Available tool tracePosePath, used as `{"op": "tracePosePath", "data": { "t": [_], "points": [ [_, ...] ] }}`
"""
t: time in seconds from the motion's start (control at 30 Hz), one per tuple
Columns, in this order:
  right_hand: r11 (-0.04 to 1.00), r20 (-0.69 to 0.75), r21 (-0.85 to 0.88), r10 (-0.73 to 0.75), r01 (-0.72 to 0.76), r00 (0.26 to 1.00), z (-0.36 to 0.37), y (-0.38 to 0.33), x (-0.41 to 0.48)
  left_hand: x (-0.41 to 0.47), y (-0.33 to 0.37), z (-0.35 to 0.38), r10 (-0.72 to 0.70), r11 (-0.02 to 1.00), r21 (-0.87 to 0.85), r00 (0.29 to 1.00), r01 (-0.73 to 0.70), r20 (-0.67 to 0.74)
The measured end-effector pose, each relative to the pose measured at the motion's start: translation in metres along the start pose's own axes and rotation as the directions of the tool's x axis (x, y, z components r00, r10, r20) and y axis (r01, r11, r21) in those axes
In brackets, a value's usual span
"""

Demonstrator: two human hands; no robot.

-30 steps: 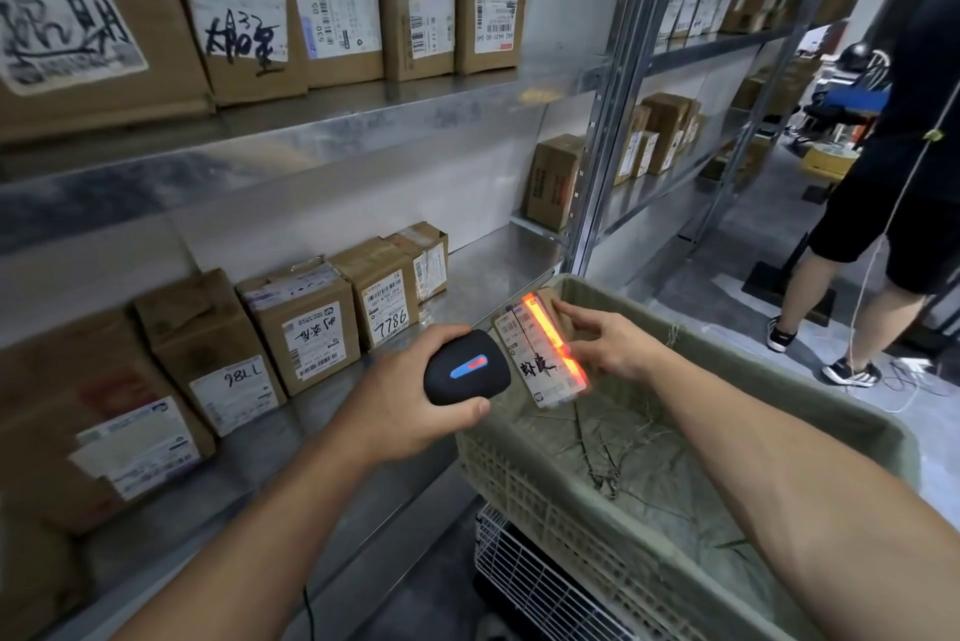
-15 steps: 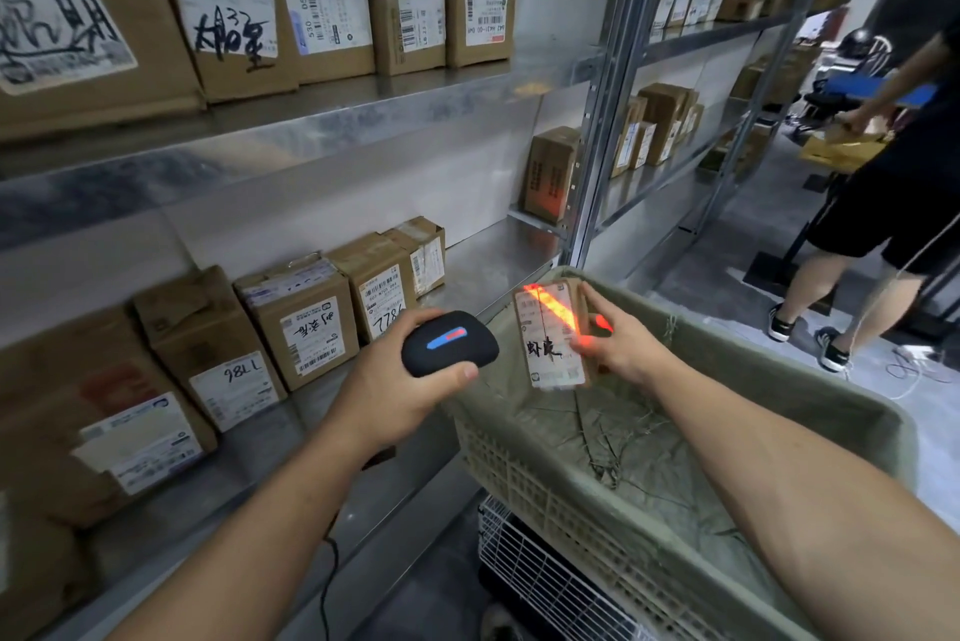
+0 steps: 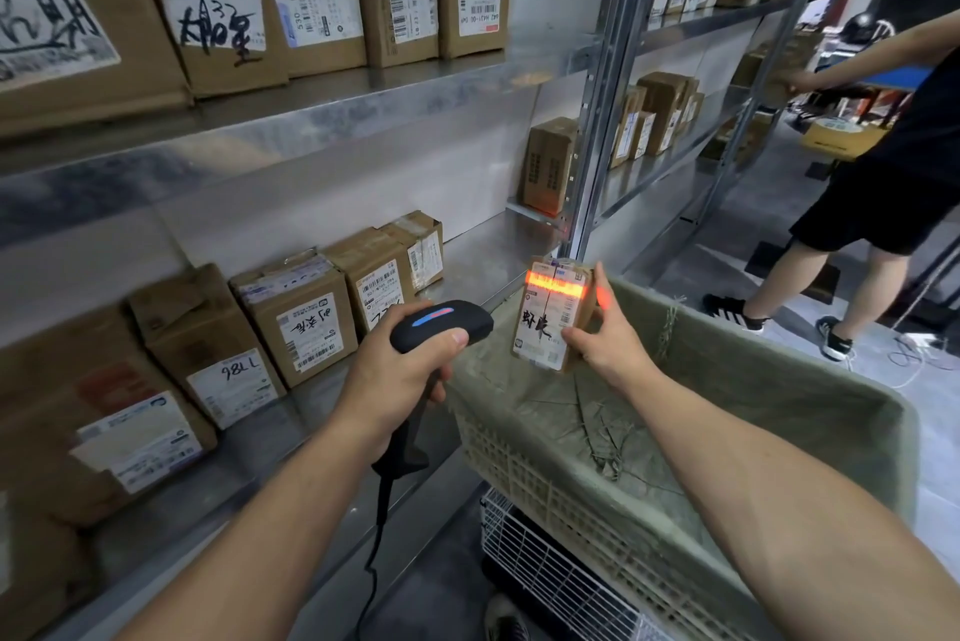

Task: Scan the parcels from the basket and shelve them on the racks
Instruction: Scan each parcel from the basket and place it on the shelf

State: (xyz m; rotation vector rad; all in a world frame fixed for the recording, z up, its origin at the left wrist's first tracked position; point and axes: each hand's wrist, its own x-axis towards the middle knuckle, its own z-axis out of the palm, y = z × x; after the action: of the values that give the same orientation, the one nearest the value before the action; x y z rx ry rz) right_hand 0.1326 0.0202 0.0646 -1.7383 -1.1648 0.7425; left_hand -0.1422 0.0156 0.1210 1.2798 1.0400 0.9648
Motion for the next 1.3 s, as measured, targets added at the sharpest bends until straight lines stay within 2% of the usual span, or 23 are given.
{"op": "tracePosePath", "data": {
  "t": [0.5,0.67,0.93,1.3],
  "points": [
    [1.000,0.024,0.023,0.011,-0.012,1.000,0.014,0.015,0.022,0.013,-0.004,0.003,0.001,0.999,0.034,1.000,0.000,-0.029],
    [0.999,0.041,0.040,-0.004,0.002,0.999,0.019,0.021,0.044,0.028,-0.007,0.002,-0.002,0.999,0.054,0.997,0.006,-0.079],
    [0.973,0.101,0.232,-0.003,-0.021,0.995,0.043,0.018,0.098,0.063,-0.001,-0.004,0.007,1.000,0.020,0.982,-0.003,-0.187],
    [0.914,0.235,0.399,-0.032,-0.067,0.971,0.066,0.010,0.185,0.123,0.007,0.003,0.041,0.998,0.059,0.952,-0.025,-0.303]
  ]
}}
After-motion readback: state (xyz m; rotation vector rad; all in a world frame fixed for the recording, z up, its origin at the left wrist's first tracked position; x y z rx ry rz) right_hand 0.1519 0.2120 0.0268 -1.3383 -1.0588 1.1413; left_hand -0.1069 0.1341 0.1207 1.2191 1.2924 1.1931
